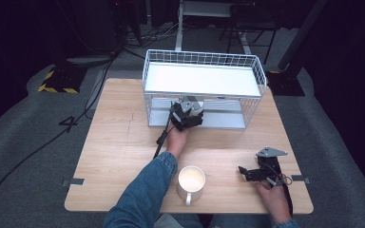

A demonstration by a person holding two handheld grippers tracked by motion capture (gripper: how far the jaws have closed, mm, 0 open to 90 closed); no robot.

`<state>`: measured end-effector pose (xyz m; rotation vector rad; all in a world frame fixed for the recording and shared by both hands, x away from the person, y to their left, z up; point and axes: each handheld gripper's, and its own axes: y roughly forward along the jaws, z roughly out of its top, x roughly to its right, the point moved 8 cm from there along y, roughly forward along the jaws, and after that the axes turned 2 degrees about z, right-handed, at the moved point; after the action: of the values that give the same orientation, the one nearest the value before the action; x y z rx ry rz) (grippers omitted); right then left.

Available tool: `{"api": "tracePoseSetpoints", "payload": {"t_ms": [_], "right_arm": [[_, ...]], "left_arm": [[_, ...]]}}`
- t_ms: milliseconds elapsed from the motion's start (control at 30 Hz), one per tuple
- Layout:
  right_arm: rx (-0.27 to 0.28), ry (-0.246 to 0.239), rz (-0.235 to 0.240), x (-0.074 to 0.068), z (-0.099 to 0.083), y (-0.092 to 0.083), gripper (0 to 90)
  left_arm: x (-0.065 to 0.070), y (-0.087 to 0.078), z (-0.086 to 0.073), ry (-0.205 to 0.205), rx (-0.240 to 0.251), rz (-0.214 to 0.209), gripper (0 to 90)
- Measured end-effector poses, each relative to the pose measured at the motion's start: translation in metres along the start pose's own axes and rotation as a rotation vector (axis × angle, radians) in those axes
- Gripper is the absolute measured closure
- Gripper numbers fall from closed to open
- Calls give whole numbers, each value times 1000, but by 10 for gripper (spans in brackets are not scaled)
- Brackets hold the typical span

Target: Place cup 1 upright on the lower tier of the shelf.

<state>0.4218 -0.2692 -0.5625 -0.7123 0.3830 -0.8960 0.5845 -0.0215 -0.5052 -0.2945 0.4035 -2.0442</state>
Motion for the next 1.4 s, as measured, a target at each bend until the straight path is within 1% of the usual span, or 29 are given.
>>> {"api": "tracePoseSetpoints", "payload": {"t_ms": [167, 200, 300, 400, 433, 600, 667, 700, 767, 800, 833, 933, 1000, 1100, 1200, 1333, 1400], "right_arm": [[0, 0, 0, 0, 0, 0, 4], [0, 0, 0, 0, 0, 0, 4], [0, 0, 0, 0, 0, 0, 4], [0, 0, 0, 0, 0, 0, 4], [0, 0, 0, 0, 0, 0, 4], [0, 0, 0, 0, 0, 0, 4], [0, 0, 0, 0, 0, 0, 4], [0, 0, 0, 0, 0, 0, 4], [0, 0, 0, 0, 0, 0, 4], [0, 0, 0, 0, 0, 0, 4], [0, 0, 0, 0, 0, 0, 4], [0, 0, 0, 0, 0, 0, 4], [0, 0, 0, 0, 0, 0, 4], [0, 0, 0, 0, 0, 0, 4], [0, 0, 0, 0, 0, 0, 4], [0, 0, 0, 0, 0, 0, 4], [0, 0, 0, 0, 0, 0, 4]], "left_arm": [[-1, 4, 0, -22, -9, 5, 187], [-2, 5, 1, -12, -10, 6, 187], [-2, 6, 2, -19, -19, 12, 186], [-1, 7, 2, -9, -29, 12, 186], [-1, 8, 2, -3, -31, 8, 186], [-2, 8, 2, -4, -33, -3, 181], [0, 8, 3, -14, -19, -15, 127], [0, 8, 3, -18, -15, -21, 124], [-1, 8, 3, -22, -21, -19, 78], [-2, 9, 3, -31, -17, -18, 52], [-2, 9, 3, -38, -14, -23, 39], [-2, 9, 1, -36, -23, -26, 33], [-1, 8, 0, -41, -15, -50, 0], [-1, 5, 0, -29, -16, -63, 0], [1, 0, 0, -42, -18, -70, 0], [2, -8, 1, -24, -19, -81, 0], [4, -13, 1, -22, -16, -85, 0]]}}
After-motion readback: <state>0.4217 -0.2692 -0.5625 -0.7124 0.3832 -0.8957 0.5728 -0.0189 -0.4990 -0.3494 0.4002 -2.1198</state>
